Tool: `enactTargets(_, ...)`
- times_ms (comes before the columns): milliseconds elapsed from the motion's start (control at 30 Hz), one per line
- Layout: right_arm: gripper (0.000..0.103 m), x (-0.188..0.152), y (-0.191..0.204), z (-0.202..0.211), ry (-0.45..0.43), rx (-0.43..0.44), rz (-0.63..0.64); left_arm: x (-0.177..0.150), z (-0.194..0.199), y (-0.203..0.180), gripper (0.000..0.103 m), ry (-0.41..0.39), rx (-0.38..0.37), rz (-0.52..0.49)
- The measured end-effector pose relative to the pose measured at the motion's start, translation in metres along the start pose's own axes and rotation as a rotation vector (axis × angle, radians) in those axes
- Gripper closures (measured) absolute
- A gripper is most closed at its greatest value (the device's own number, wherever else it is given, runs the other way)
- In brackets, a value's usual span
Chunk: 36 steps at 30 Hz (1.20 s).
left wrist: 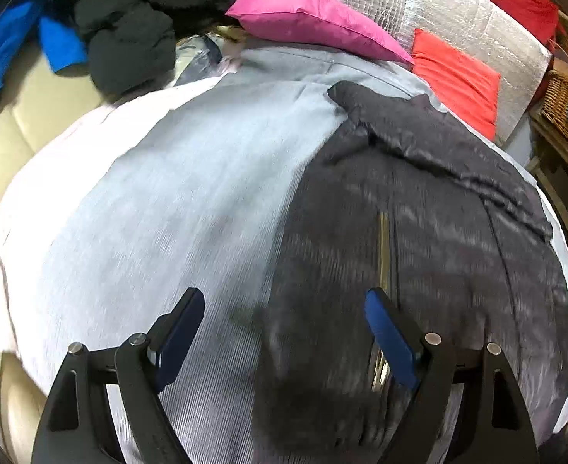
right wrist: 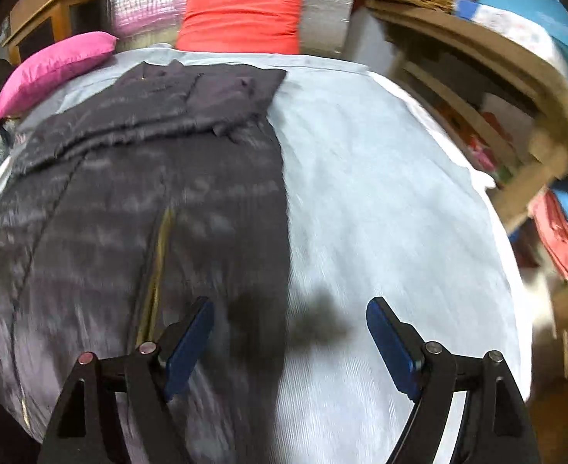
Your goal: Fold large clothes
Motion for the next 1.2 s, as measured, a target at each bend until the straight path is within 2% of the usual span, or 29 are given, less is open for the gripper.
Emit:
enactTargets(167, 0.019, -0.035, 0.003, 0.025, -0.029, -0.05, -0.003, -0.026, 0.017, -0.008, 0.018, -0.009, 0.005, -0.039)
enactTargets(400, 0.019, -0.047, 0.012, 0.048, -0.071, -0.028, -0.03, -0.046, 0.045, -0.022, 0.018, -0.035, 0.016, -0.109)
enactTargets(500, 0.019, -0.05, 0.017, 0.054, -0.088, -0.018, -0.023, -0.052, 0.055, -0.029, 0.018, -0.05, 0.069, -0.155)
enactTargets(567, 0.019, -0.054, 0.022, 0.056, -0.09, 0.006, -0.026, -0.056, 0.063, -0.035, 0.018, -0.068, 0.128, -0.205)
enactTargets(700, 0.019, -0.071, 0.029, 0.053, -0.075, 0.067, -0.052, -0.064, 0.073, -0.039, 0.018, -0.072, 0.194, -0.258)
enactTargets(833, 0.019, -0.09, 0.035, 0.049, -0.059, 0.121, -0.076, -0.071, 0.086, -0.039, 0.018, -0.088, 0.214, -0.263)
enactTargets(1000, 0.019, -0.106, 0.043, 0.056, -0.063, 0.147, -0.069, -0.076, 0.106, -0.039, 0.018, -0.121, 0.227, -0.263)
enactTargets(1200, 0.019, -0.115, 0.051, 0.072, -0.081, 0.17, -0.065, -0.074, 0.139, -0.04, 0.018, -0.202, 0.235, -0.26)
Point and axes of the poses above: each gripper's, at about its wrist camera, not at the fingertips, and z roughly against the way its jaws point, y to its left, x to its top, the point moved 8 cm from there along -z, roughly the way its jaws point, and after that the axes turned 6 degrees about z, right-handed, at the moved point
